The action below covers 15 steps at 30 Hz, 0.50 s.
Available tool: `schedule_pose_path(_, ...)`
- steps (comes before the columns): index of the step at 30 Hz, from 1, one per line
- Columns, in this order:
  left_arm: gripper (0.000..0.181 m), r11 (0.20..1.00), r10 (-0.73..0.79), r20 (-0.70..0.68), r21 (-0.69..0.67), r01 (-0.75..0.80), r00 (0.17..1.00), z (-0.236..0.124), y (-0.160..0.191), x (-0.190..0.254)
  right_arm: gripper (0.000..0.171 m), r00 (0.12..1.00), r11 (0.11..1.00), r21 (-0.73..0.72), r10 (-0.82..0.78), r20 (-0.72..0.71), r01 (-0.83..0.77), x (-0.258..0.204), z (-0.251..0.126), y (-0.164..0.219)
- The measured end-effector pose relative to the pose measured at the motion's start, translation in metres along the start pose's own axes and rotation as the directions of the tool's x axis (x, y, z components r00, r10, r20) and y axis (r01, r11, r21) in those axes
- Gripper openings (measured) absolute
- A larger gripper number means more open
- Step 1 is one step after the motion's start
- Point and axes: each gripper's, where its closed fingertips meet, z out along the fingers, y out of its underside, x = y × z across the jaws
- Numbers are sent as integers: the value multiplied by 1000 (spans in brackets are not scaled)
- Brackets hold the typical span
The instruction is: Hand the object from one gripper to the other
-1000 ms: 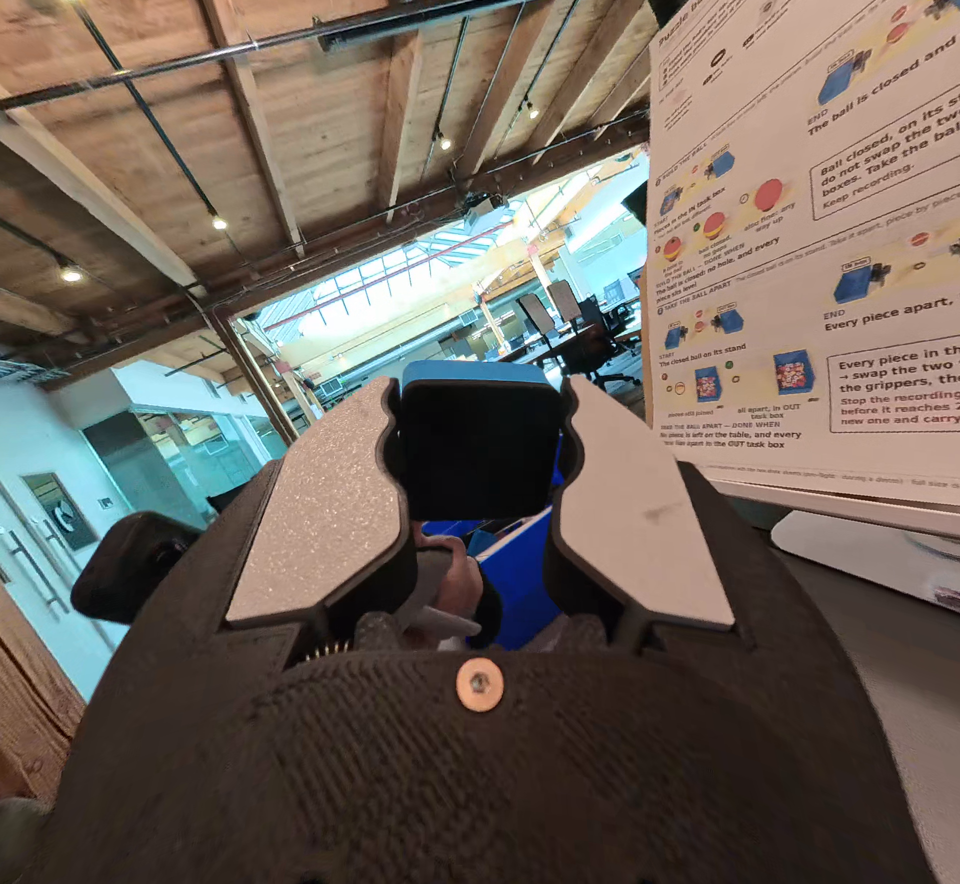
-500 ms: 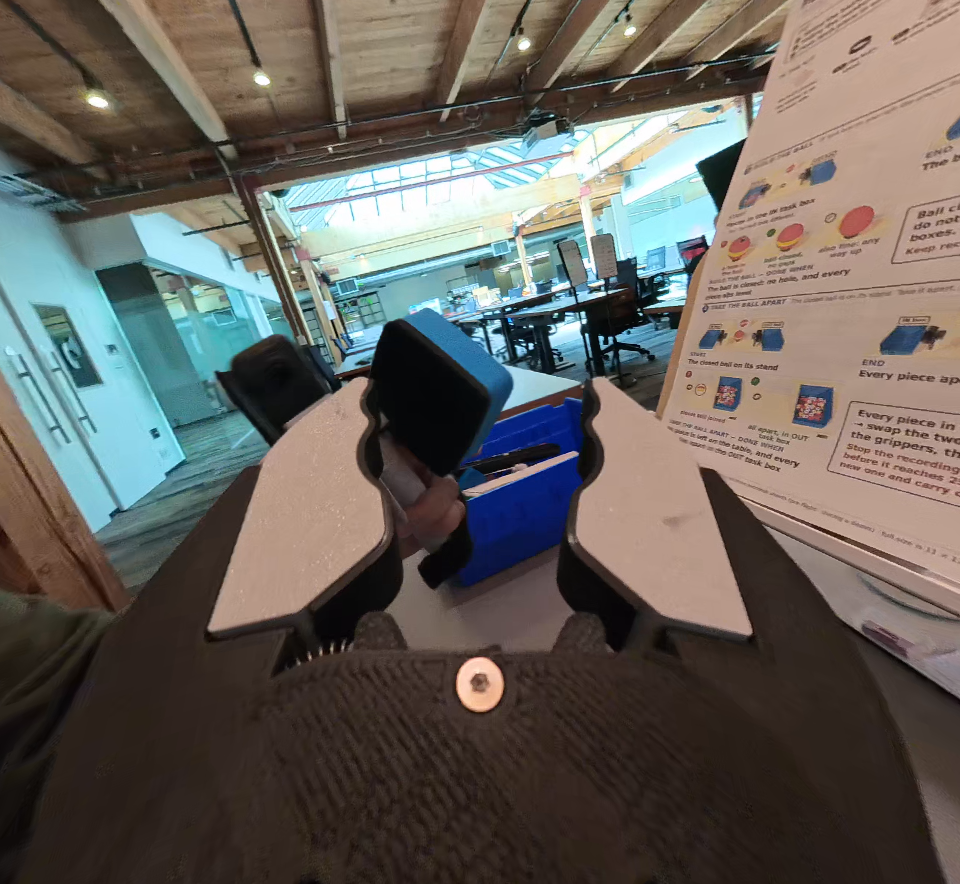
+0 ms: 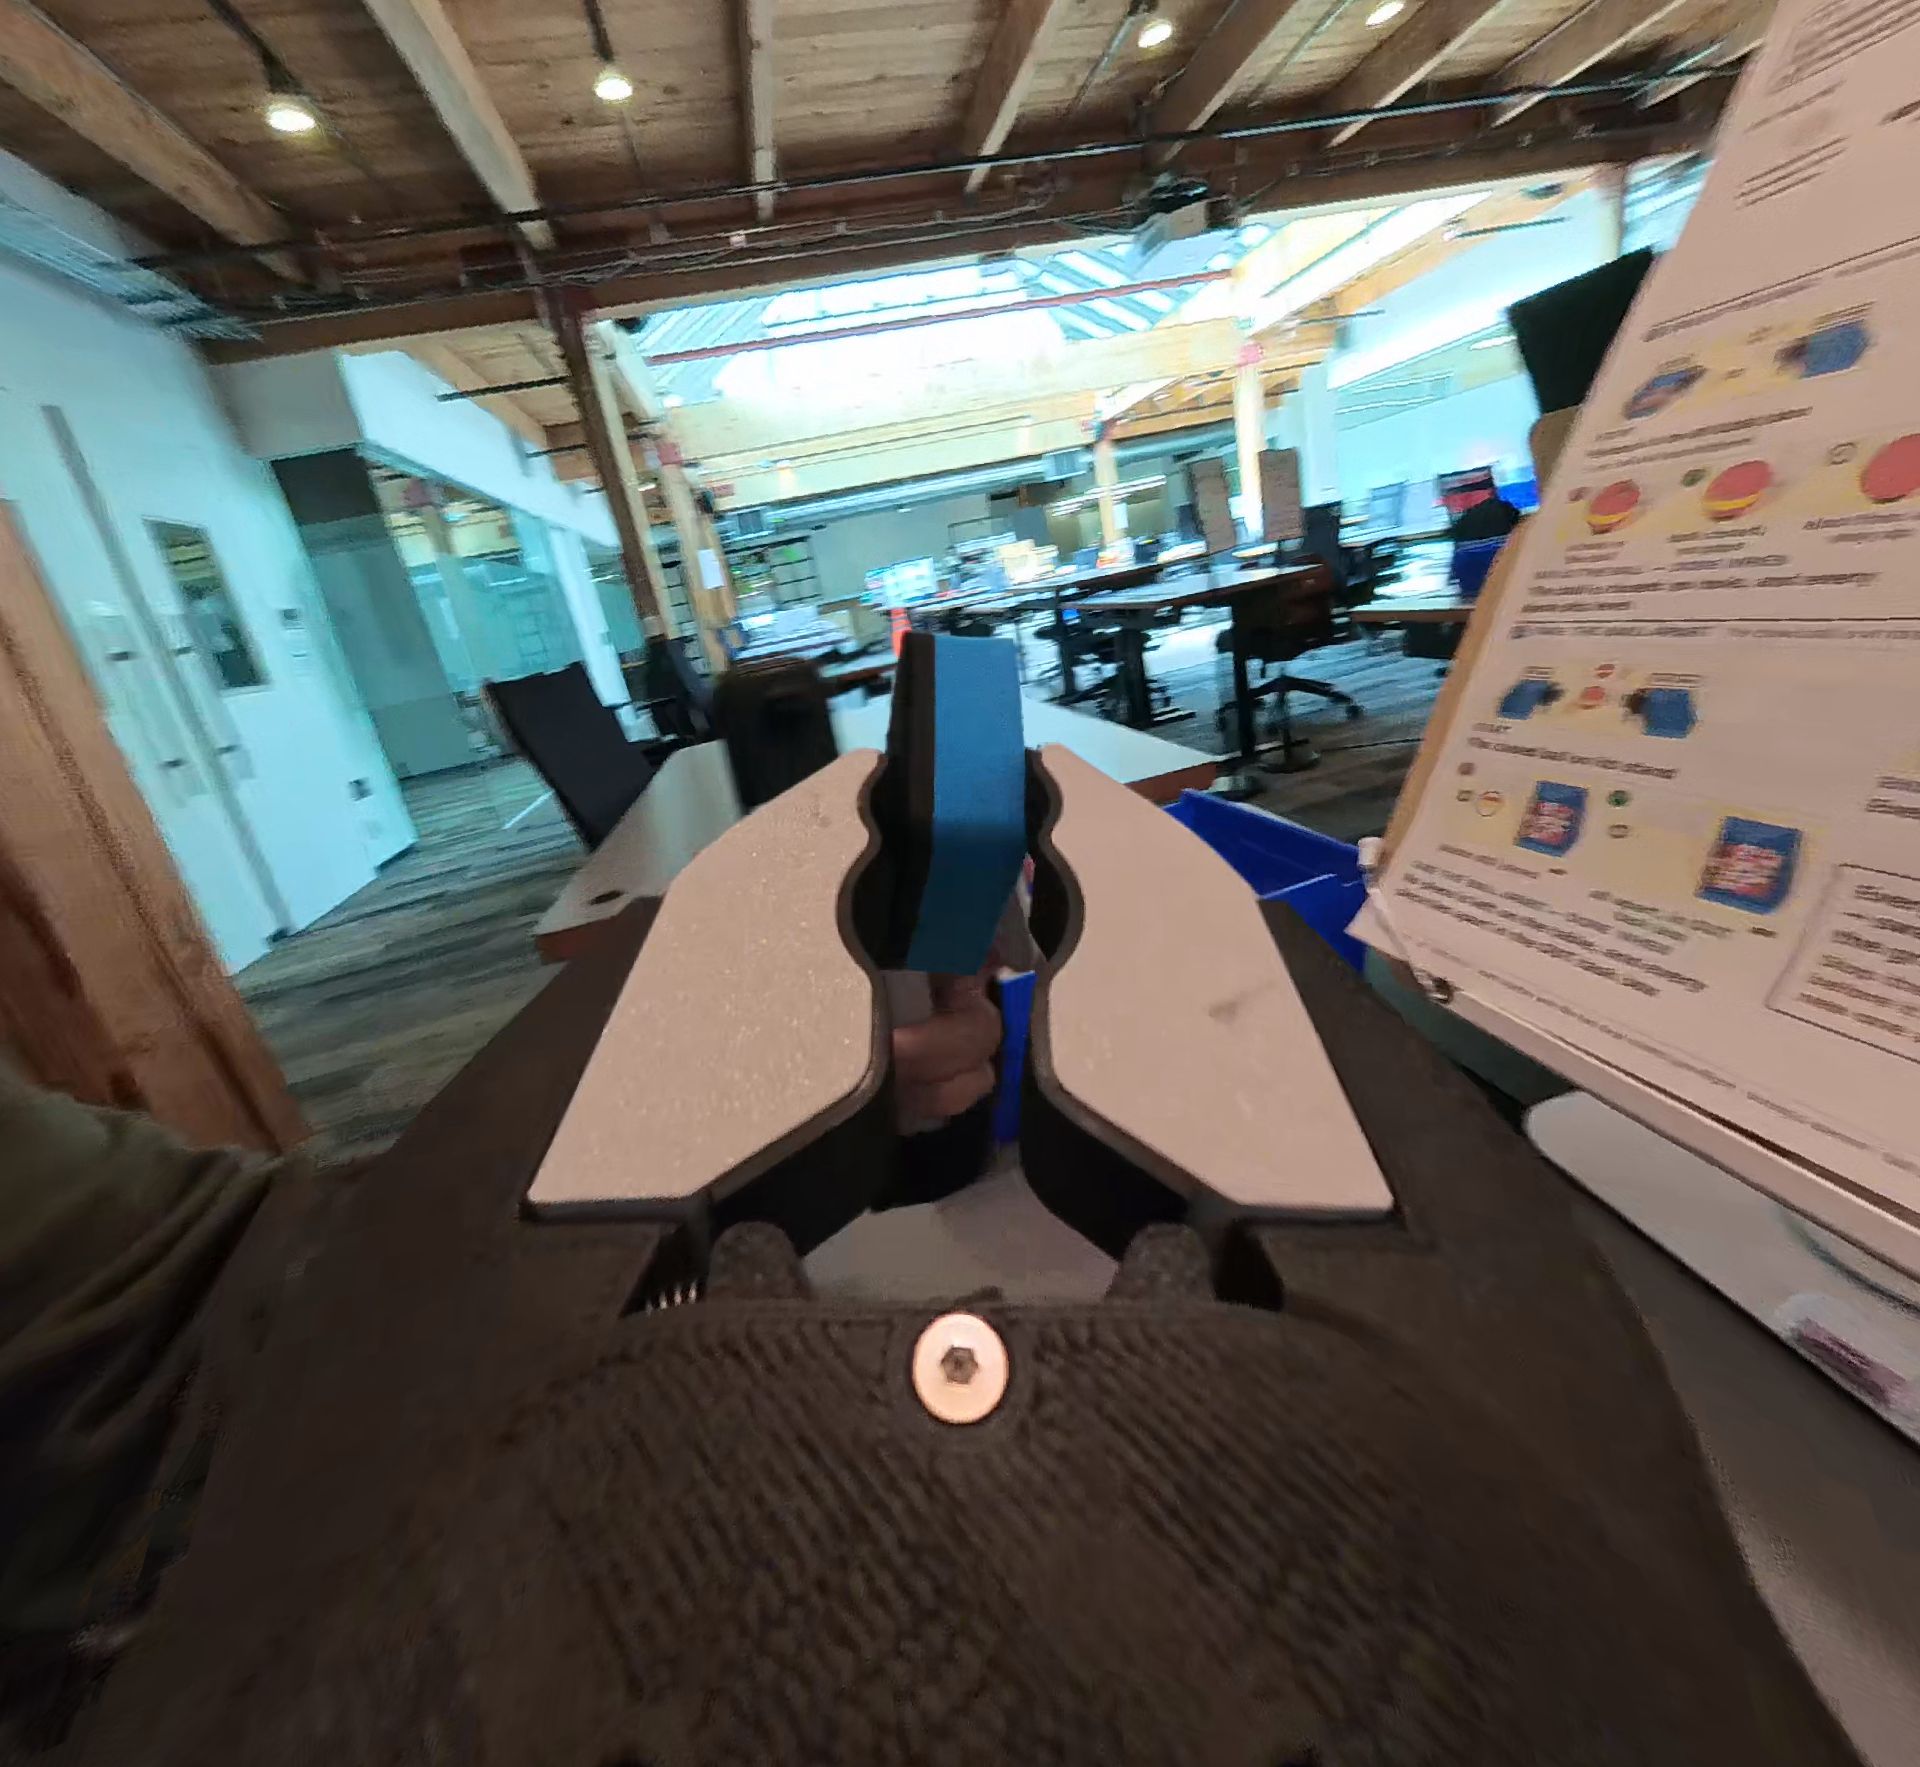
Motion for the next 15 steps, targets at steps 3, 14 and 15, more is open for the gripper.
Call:
schedule_pose_path(3, 46, 934, 344, 156, -161, -319, 926, 0, 12, -15, 23, 979, 997, 61, 49, -199, -37, 29, -10, -9)
schedule_pose_path(14, 56, 636, 757, 251, -496, -591, 603, 10, 35, -36, 26, 958, 996, 17, 93, -272, -92, 33, 4, 9)
schedule_pose_path(15, 56, 648, 746, 255, -488, -585, 615, 10, 35, -36, 26, 958, 997, 14, 80, -276, -79, 33, 4, 9)
